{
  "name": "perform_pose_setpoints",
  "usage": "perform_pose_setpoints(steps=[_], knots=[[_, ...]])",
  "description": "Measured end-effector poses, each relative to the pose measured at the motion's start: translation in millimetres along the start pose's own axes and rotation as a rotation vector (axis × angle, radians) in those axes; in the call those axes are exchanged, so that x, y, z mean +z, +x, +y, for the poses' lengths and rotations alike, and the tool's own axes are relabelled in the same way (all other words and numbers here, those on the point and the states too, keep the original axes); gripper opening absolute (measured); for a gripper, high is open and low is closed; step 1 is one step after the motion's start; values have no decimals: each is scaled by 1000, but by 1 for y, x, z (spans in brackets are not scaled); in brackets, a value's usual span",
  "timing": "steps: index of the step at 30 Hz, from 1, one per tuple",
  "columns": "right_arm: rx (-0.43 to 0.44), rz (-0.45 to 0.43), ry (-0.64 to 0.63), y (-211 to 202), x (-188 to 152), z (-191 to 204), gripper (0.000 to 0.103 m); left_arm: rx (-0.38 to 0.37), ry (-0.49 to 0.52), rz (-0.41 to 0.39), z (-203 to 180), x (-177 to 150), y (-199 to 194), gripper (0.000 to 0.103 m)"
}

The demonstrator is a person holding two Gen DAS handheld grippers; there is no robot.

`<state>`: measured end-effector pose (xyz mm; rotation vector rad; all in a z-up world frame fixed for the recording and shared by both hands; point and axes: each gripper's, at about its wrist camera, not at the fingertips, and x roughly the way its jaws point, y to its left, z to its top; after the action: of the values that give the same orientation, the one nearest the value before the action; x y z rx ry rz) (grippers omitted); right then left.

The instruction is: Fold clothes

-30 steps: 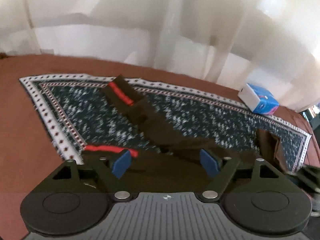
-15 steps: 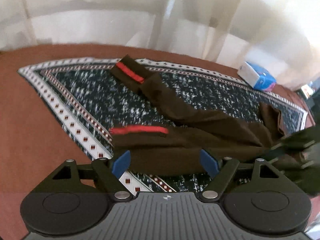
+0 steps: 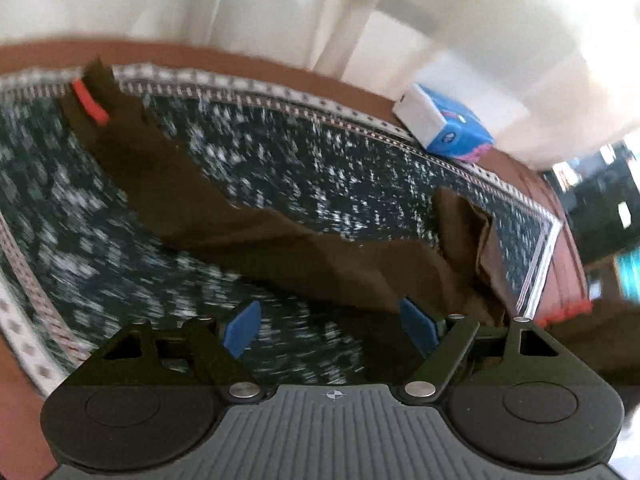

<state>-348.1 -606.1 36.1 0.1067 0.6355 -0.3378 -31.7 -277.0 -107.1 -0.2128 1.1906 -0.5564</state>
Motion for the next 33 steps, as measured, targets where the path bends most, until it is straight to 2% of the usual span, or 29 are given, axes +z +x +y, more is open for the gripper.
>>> perform_pose_setpoints(steps=[5, 7, 9, 10, 11, 13, 15, 17, 19, 22, 24, 26, 29, 30, 31, 33], knots=[[-119, 27, 131, -13, -28, -49, 5, 57, -117, 20, -14, 4, 30, 86], [-122, 39, 173, -13, -41, -63, 5, 69, -149, 25, -20, 4, 37, 86], [-123, 56, 197, -14, -50, -75, 5, 76, -154, 6, -27, 3, 41, 82], [-120, 63, 211, -12, -54, -81, 5, 79, -157, -3, -31, 3, 43, 51], [-114, 67, 228, -13, -58, -87, 5, 80, -163, -17, -33, 3, 44, 12], [-97, 71, 258, -15, -63, -95, 5, 66, -223, -52, -32, 4, 39, 0], [-72, 65, 283, -19, -64, -103, 5, 54, -249, -126, -33, 3, 18, 0], [-59, 59, 297, -24, -64, -111, 5, 48, -226, -213, -37, -1, -15, 0], [-66, 53, 330, -28, -68, -123, 5, 80, -239, -223, -27, -15, -33, 0], [-114, 91, 406, -24, -86, -145, 5, 128, -257, -238, -11, -36, -60, 0], [-154, 171, 441, -6, -106, -158, 6, 161, -269, -248, -1, -50, -78, 0], [-169, 289, 473, 18, -134, -167, 6, 194, -281, -257, 9, -64, -96, 0], [-166, 468, 504, 55, -174, -168, 7, 322, -287, -172, 33, -95, -88, 3], [-164, 497, 497, 58, -178, -165, 8, 314, -294, -141, 42, -102, -88, 8], [-163, 526, 489, 62, -182, -161, 10, 288, -316, -113, 52, -109, -92, 21], [-161, 579, 473, 68, -189, -154, 14, 262, -297, -127, 51, -111, -107, 24]])
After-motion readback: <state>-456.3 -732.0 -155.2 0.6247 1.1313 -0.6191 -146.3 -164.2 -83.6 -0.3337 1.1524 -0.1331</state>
